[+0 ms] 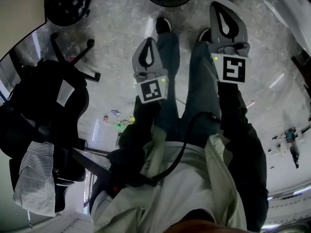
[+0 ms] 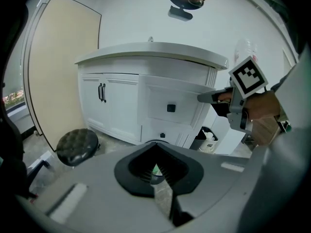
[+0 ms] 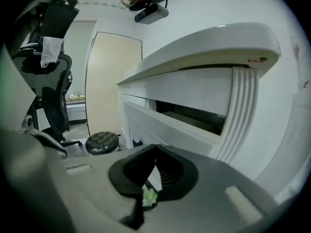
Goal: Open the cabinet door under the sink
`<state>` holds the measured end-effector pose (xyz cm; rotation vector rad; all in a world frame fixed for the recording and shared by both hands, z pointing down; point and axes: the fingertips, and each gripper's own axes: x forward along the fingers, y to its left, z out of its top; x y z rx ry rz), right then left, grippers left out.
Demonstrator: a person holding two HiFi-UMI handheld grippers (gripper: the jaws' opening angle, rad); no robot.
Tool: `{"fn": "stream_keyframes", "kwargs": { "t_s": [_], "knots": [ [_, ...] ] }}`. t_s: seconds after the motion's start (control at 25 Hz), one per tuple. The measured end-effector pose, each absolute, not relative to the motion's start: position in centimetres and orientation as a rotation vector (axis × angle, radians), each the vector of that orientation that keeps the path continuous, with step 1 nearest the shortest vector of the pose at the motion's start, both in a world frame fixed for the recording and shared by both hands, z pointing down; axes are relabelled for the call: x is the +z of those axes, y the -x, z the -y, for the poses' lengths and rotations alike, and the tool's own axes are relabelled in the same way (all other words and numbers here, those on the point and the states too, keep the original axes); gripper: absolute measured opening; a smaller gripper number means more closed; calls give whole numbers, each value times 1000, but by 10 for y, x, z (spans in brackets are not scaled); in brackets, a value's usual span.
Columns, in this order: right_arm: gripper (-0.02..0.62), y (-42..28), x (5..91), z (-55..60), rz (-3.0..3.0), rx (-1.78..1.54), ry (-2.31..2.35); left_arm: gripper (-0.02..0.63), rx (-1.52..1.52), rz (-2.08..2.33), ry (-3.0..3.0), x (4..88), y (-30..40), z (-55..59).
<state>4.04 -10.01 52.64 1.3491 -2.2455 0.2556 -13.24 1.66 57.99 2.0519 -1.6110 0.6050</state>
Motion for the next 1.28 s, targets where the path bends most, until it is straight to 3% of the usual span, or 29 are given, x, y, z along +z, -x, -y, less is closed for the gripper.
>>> {"fn": "stream_keyframes", "kwargs": {
  "t_s": [0.44,0.96,1.28],
  "knots": [
    [2,-68,525,172,2225,225,-1401,6,603,1623,-2028,580,146,-20],
    [2,-67,538,205,2167,461,-1495,6,587,1642,-2019,574,164,-19],
    [2,-40,540,99,2305,417,-1462,6,623,1654,-2023,576,149,-40]
  ]
}}
